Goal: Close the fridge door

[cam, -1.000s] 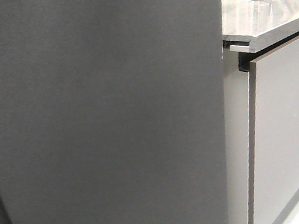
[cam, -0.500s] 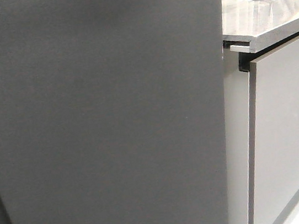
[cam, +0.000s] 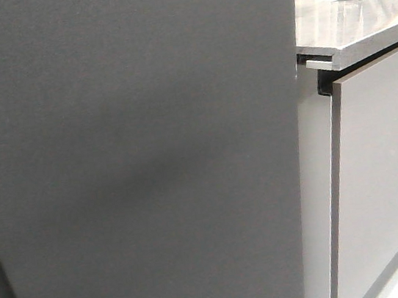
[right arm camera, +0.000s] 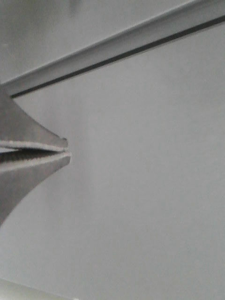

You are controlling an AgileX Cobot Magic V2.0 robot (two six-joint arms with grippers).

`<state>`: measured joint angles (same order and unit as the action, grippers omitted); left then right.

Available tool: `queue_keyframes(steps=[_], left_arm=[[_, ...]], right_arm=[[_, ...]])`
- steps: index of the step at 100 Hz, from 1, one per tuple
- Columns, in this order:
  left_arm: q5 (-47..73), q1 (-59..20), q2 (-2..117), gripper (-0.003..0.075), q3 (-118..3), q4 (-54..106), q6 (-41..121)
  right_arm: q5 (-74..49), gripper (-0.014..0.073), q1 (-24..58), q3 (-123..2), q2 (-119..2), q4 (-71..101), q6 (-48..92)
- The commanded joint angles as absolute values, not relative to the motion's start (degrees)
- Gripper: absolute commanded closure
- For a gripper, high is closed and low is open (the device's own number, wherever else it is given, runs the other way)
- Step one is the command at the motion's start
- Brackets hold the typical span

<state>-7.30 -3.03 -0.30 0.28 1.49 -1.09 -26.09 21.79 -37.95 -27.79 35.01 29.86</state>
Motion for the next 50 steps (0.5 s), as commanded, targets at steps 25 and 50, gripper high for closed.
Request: queue_keyframes(steps=[25, 50], left_arm=[[-11.46, -2.76, -0.90, 0.0740, 2.30, 1.72, -1.34], [-11.46, -2.76, -0.90, 0.0740, 2.30, 1.72, -1.34]], right_arm=[[-23.50, 0.0638, 21.41, -38.56, -27.18, 35.65, 29.75], [-23.50, 0.0638, 21.41, -38.56, -27.18, 35.65, 29.75]])
